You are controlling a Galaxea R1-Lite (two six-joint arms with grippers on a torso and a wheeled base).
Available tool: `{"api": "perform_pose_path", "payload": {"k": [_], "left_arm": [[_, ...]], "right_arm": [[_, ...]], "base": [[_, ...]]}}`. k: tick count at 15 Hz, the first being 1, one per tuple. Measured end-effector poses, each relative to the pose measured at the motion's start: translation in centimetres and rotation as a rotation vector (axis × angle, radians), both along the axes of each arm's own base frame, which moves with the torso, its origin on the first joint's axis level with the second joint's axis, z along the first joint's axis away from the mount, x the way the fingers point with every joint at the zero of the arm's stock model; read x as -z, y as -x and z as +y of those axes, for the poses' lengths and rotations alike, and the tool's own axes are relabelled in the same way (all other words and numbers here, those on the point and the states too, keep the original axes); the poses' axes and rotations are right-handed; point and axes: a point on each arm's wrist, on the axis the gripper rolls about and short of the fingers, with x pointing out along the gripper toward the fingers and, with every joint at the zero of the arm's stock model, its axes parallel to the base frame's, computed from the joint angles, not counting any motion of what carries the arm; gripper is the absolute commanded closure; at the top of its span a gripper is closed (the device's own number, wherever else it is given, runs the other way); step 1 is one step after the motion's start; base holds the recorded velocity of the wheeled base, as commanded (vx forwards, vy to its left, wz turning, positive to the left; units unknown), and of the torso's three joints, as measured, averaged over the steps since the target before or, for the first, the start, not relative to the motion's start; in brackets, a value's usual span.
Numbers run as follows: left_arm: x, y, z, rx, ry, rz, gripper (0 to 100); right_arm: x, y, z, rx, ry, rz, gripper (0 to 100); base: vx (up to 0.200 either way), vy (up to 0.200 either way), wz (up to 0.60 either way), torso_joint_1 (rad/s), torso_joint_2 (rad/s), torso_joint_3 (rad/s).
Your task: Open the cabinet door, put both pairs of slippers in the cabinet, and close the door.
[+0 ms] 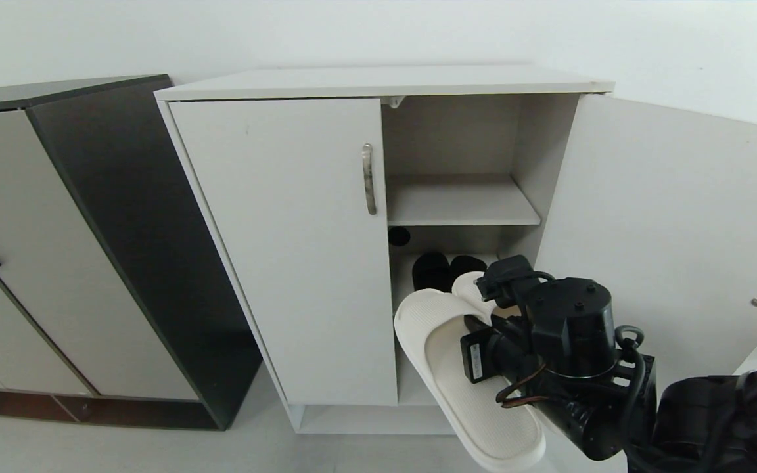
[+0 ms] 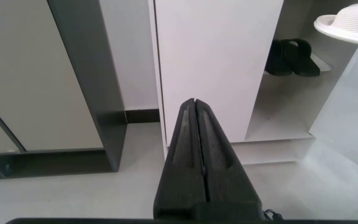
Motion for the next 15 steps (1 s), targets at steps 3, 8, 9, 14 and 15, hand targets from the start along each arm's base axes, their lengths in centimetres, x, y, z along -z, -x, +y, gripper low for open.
{"api": "perform_pose_path", "payload": {"k": [3,8,9,14,15], "left_arm": [[0.0,0.0,0.0,-0.002,0.000,0.000,100],[0.0,0.0,0.0,-0.005,0.000,0.000,100],[0.0,0.0,0.0,-0.009,0.000,0.000,100],[0.0,0.0,0.0,-0.015,0.003,0.000,100],[0.0,0.0,0.0,-0.012,0.003,0.001,100]], "right_arm": [[0.1,0.0,0.0,-0.001,0.001,0.004,100],[0.4,0.0,0.0,-0.003,0.010,0.007,100],[0.4,-0.1,0.1,-0.002,0.003,0.000,100],[1.1,-0.5,0.6,-0.009,0.014,-0.024,100],[1.3,-0.6,0.7,-0.009,0.015,-0.022,100]], "base": [[0.000,0.000,0.00,0.000,0.00,0.000],[0.000,0.000,0.00,0.000,0.00,0.000],[0.000,0.000,0.00,0.000,0.00,0.000],[0.000,0.000,-0.24,0.000,0.00,0.000],[0.000,0.000,0.00,0.000,0.00,0.000]]}}
